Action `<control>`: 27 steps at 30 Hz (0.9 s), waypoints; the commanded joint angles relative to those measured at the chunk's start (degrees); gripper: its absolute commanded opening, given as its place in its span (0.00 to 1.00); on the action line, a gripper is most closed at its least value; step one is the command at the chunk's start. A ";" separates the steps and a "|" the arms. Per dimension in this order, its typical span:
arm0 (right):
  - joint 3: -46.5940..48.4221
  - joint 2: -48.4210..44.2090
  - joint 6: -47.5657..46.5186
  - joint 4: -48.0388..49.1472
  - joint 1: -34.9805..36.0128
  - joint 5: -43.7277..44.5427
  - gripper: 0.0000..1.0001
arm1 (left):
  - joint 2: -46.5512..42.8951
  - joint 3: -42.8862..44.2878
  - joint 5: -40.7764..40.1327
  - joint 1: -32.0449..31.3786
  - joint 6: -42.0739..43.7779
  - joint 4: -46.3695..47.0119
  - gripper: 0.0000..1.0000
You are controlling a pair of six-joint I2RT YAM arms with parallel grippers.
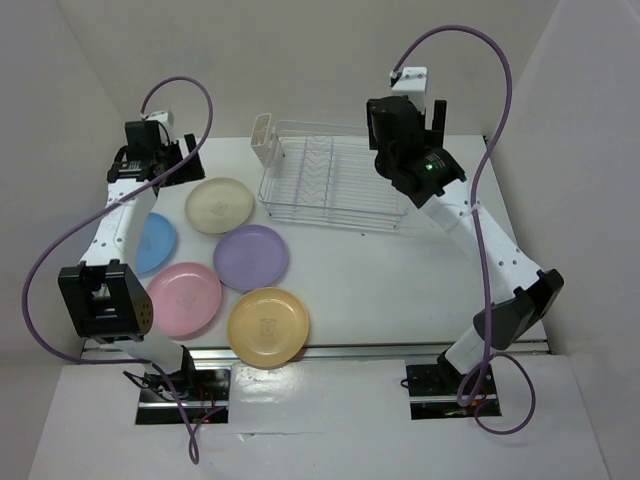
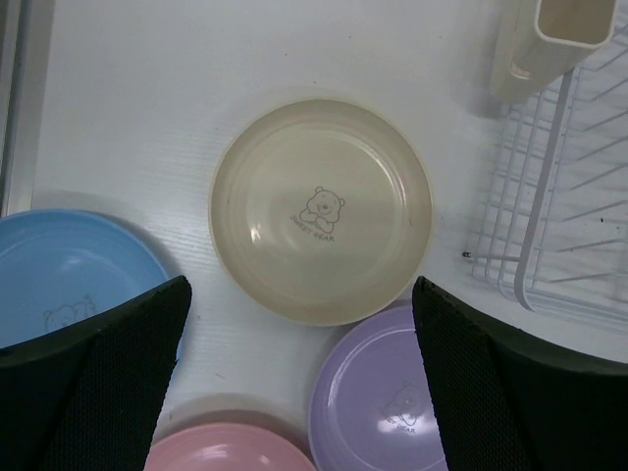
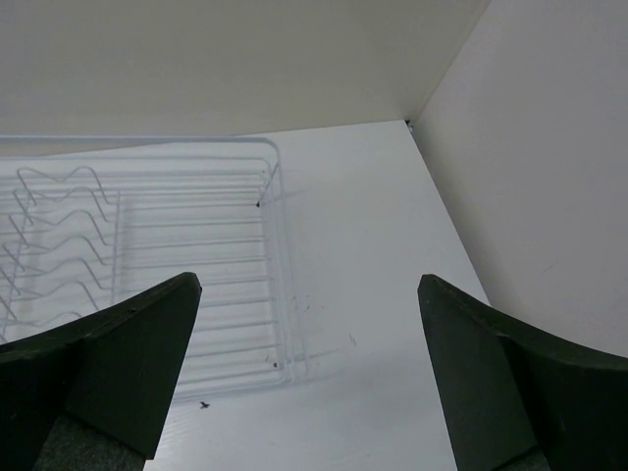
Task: Load the plates into the dish rack
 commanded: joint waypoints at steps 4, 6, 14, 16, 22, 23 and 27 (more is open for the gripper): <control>-7.01 -7.08 -0.31 3.32 -0.32 0.52 1.00 | 7.18 -0.82 8.98 0.29 5.32 5.44 0.98; -7.54 -7.09 -0.31 3.33 -0.32 -0.02 1.00 | 11.47 2.85 8.37 0.29 7.07 3.53 0.97; -6.31 -6.57 -1.71 2.54 -0.85 -1.43 1.00 | 24.05 13.07 7.56 5.46 7.61 0.96 0.96; -6.31 -6.56 -1.71 1.92 -0.85 -1.43 1.00 | 25.73 14.91 8.71 7.14 7.09 0.35 0.96; -5.70 -5.43 -1.10 0.69 -0.85 -1.43 1.00 | 31.96 19.32 18.42 10.57 6.56 -0.18 0.92; -5.09 -5.42 -1.10 0.69 -0.85 -1.43 1.00 | 32.68 19.32 20.03 10.57 6.56 -0.18 0.89; -3.07 -3.41 -1.10 0.69 -0.85 -1.43 1.00 | 33.30 15.29 21.63 10.57 5.68 1.40 0.87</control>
